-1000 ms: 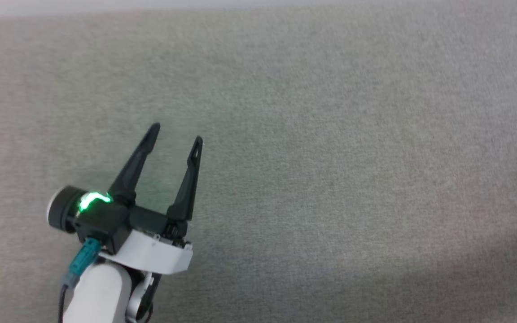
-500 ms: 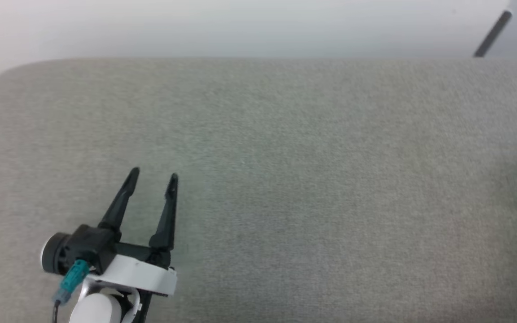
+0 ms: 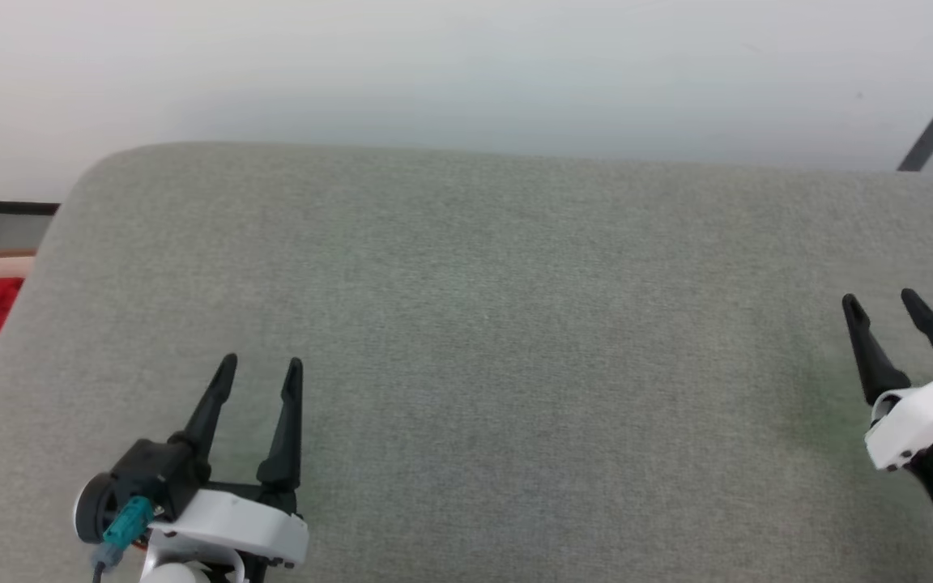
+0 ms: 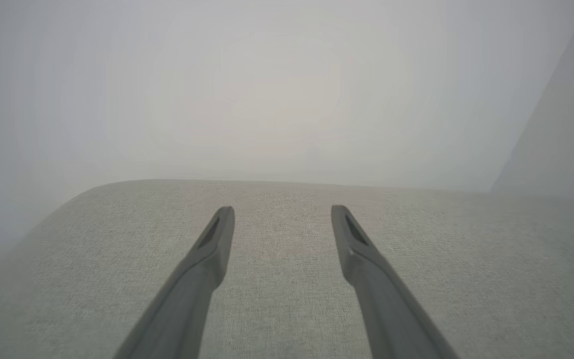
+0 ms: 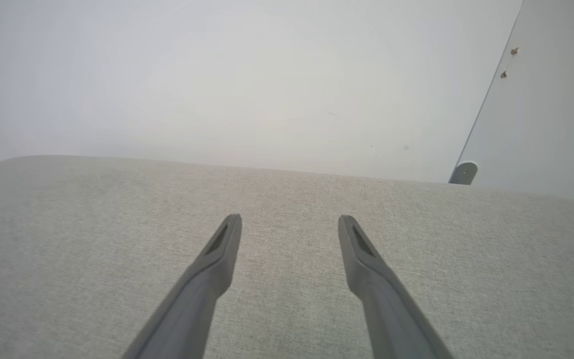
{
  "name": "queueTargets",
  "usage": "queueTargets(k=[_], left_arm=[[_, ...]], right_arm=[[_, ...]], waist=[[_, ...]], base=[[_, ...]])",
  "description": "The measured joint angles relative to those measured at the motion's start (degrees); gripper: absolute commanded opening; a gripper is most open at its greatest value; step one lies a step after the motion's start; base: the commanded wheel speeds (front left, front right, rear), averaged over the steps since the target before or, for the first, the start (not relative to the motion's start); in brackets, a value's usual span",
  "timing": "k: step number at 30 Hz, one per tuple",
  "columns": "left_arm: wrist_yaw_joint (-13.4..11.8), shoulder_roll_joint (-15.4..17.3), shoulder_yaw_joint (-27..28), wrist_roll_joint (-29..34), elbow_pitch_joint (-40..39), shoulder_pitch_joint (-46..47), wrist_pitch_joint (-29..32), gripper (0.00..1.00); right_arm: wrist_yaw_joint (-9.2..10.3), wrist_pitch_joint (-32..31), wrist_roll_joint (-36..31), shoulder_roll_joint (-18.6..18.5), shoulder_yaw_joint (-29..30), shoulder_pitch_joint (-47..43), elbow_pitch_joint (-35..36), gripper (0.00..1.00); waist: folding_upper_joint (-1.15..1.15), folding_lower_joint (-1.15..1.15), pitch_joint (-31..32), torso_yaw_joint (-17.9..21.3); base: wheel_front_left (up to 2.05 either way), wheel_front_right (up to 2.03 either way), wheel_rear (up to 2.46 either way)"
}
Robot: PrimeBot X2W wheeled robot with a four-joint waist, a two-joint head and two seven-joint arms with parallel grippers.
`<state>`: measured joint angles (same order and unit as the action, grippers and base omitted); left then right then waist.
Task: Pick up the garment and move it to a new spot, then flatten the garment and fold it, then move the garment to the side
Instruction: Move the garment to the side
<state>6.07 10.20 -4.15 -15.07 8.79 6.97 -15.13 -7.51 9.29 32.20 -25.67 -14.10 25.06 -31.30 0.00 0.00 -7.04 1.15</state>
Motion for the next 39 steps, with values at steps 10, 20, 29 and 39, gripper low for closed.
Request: queueTargets(k=[10,20,29,39], left_arm=[[0.6,-1.8,1.4,0.0,0.7,-2.6,0.0,1.0],[1.0,-2.9,2.8,0.4,-1.3,-7.6,0.0,1.0],[1.0,-3.7,3.5,0.5,-4.0,-11.5,0.0,1.0],[1.1,-3.5,3.6,1.0,-6.0,-14.3,0.0,1.0]], right_arm=[[0.0,3.4,-1.1,2.8,5.1,-7.8,7.7,1.0],[0.0,2.2,-4.7,6.9,12.3,-18.0,16.7,1.0],[0.0,-1.8,-8.0,10.9,18.3,-26.0,26.4,1.0],[0.0,-4.6,-10.4,15.4,21.8,-31.1,34.4,1.0]], waist=[[0.0,0.0,2.2,-1.8],[0.0,0.0,4.0,-2.1],[0.0,0.0,5.0,-1.9],[0.0,0.0,5.5,-1.9]], base=[[0.0,0.0,0.0],[0.0,0.0,0.0],[0.0,0.0,0.0],[0.0,0.0,0.0]])
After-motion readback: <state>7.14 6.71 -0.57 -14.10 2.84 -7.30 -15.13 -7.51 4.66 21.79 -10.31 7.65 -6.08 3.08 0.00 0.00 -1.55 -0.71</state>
